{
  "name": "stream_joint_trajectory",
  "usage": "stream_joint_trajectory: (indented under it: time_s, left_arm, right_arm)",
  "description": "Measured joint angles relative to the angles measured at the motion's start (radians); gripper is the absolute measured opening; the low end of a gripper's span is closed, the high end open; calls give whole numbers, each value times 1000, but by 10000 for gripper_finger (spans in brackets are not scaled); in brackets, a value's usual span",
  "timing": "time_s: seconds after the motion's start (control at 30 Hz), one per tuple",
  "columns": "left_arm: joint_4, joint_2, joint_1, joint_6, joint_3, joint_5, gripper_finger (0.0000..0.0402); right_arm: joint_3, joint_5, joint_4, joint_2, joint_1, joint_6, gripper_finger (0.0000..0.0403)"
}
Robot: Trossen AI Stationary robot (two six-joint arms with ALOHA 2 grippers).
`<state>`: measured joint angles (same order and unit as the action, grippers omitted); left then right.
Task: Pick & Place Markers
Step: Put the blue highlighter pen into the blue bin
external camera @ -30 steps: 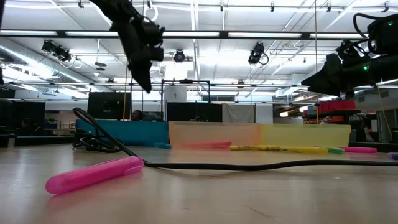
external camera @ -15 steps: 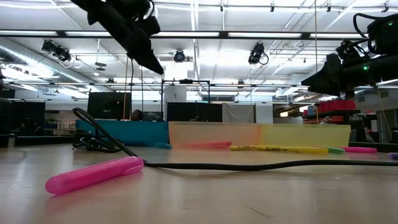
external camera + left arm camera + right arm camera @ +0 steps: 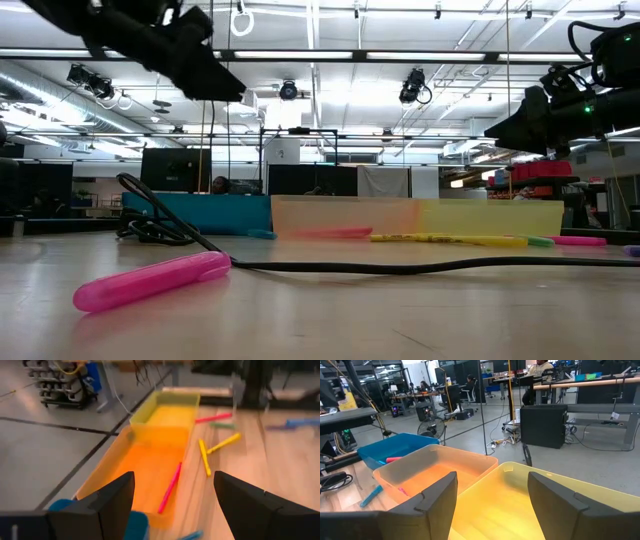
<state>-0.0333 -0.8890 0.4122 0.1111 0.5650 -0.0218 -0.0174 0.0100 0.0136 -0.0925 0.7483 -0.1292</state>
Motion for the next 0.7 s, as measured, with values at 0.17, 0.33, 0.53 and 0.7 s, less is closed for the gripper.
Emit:
stream_joint_trajectory:
  time_s: [0.17,0.33,0.53,0.7]
  left_arm:
    - [-191,115,0,-54,-142,63,280]
    - [-389,224,0,-101,-312,74,280]
    - [-446,338,0,-101,-450,36,280]
    - [-448,422,0,-103,-520,-21,280]
  right_arm:
    - [0,0,0,0,0,0,245]
    - [0,0,0,0,0,0,245]
    - [0,0,0,0,0,0,245]
    - [0,0,0,0,0,0,245]
